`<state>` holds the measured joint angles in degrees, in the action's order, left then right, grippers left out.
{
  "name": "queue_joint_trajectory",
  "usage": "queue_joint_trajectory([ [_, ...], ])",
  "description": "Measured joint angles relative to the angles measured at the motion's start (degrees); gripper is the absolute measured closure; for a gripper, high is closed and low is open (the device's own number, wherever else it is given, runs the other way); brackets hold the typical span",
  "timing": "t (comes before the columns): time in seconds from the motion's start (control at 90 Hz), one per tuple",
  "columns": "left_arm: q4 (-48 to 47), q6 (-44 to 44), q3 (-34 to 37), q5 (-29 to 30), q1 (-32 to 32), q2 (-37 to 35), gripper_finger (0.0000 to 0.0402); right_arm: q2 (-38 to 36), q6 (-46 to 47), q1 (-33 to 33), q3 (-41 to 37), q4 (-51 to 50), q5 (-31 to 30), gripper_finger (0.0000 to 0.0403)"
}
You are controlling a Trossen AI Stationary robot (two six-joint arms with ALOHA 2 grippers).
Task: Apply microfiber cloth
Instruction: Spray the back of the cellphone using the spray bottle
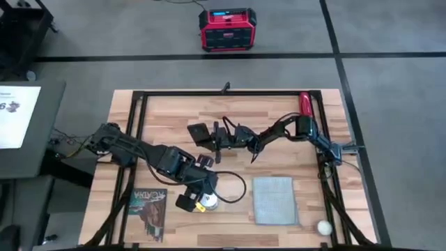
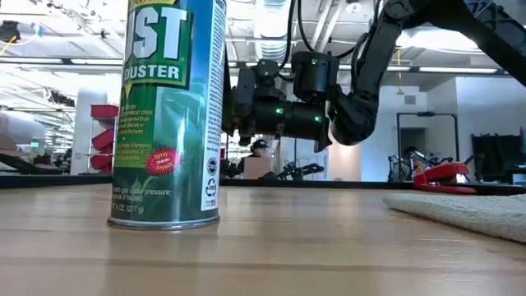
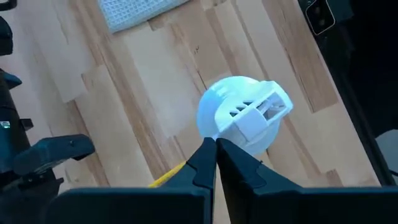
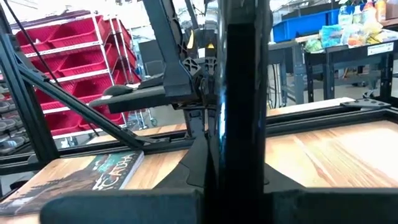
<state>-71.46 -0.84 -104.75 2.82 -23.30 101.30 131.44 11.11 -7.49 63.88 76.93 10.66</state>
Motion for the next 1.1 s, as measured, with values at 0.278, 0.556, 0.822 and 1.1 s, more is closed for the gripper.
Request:
queue_joint_trajectory([
  [0.278, 0.02, 0.22, 0.02, -0.01, -0.01, 0.0, 0.0402, 0.0, 0.03, 0.38, 0.0, -0.02, 0.04, 0.0393],
  [0.556, 0.0, 0.7, 0.02, -0.01, -0.01, 0.0, 0.0402, 0.0, 0.09, 0.32, 0.0, -0.02, 0.07, 0.0393],
  [0.822, 0.41, 0.69, 0.44, 0.04, -0.01, 0.0, 0.0402, 0.02, 0.09, 0.33, 0.0, -0.08, 0.07, 0.0393],
  [1.1, 2.91, 0.29, 3.45, 0.32, -0.12, -0.34, 0.0402, 0.04, 0.05, 0.29, 0.0, -0.31, 0.03, 0.0393],
])
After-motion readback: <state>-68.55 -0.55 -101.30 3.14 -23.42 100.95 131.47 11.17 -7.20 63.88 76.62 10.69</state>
